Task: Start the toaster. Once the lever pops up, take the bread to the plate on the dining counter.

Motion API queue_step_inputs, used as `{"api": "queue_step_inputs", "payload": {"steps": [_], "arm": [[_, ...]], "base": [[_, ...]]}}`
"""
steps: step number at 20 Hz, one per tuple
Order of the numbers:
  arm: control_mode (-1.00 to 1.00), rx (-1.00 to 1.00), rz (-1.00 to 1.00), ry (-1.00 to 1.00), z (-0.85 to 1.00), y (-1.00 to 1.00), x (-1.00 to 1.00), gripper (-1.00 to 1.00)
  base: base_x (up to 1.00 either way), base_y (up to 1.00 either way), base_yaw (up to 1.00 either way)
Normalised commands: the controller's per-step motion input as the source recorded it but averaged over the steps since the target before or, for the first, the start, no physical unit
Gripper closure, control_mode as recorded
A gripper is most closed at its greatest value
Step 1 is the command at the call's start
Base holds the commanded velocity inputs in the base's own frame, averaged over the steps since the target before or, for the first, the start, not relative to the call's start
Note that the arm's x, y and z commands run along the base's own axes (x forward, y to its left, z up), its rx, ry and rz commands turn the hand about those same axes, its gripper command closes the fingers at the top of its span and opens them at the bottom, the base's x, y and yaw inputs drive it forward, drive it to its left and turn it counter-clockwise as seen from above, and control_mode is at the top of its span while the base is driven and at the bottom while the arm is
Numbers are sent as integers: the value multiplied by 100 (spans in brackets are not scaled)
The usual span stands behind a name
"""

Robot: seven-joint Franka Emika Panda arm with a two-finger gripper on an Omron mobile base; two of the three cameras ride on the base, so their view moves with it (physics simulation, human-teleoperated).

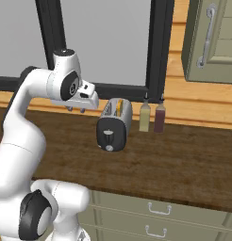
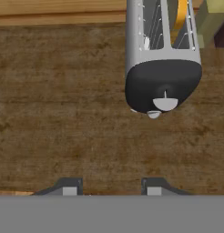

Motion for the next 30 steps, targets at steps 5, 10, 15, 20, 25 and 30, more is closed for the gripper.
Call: {"api": "queue_step_inputs", "payload": {"steps": [5,10,15,20,25,30], "arm": [[-100,0,0,-3,-3,-19,0,-100],[-100,0,0,-1,-20,-61,0,-100],[-100,0,0,0,-32,-41,2,100],[-100,0,0,0,-32,-23,14,100],[-100,0,0,0,-38,-17,14,100],[-100,0,0,0,-31,0,26,100]], "base": [[0,0,0],[0,0,0],[0,0,0],[0,0,0],[0,0,0],[0,0,0]]}}
